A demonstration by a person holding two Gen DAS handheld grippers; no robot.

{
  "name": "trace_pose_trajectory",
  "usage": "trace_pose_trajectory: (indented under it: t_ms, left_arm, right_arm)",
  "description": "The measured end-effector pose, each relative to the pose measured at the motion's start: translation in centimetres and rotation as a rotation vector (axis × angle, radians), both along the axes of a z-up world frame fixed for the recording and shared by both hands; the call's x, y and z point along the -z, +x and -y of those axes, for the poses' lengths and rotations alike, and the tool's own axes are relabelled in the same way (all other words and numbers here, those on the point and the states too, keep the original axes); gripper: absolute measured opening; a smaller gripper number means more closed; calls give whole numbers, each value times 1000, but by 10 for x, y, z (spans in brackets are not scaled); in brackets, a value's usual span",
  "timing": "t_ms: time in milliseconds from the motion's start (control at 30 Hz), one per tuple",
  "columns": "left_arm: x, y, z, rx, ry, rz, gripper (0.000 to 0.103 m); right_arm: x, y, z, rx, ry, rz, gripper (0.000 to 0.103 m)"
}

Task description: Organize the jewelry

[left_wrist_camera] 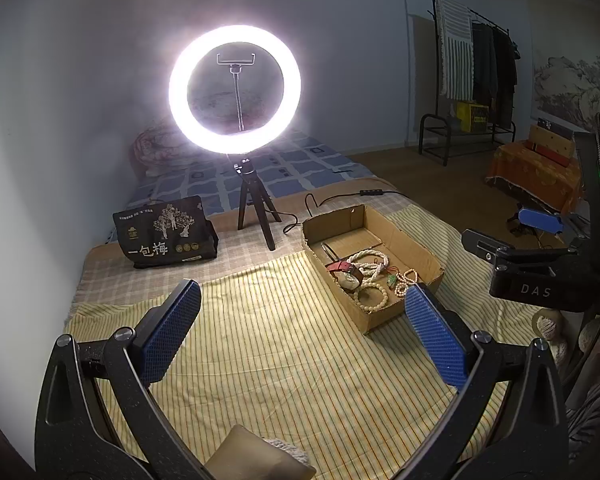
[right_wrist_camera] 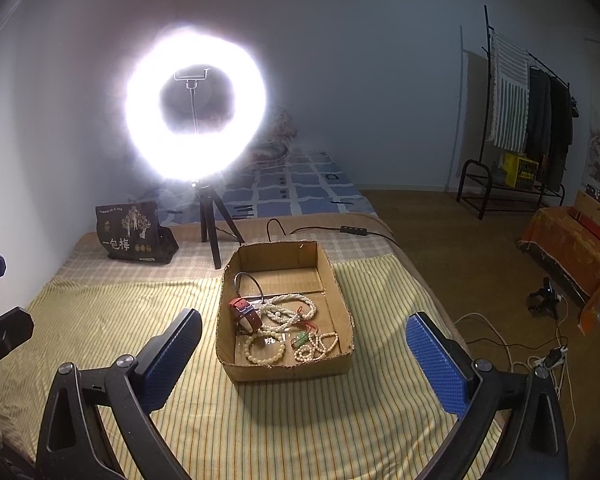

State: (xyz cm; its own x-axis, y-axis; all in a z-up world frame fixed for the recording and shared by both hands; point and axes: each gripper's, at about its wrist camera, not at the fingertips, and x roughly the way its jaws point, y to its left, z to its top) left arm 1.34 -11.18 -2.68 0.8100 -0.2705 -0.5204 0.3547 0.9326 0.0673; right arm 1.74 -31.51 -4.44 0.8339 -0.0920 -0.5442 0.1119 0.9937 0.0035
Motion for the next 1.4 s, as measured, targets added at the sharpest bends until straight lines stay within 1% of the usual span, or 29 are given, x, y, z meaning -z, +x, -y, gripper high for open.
trace_pose_trajectory:
  t_ms: [1400]
  left_arm:
    - [-4, -1, 5, 7, -4, 0, 103]
  right_arm:
    - [4, -3, 4, 7, -9, -9, 103]
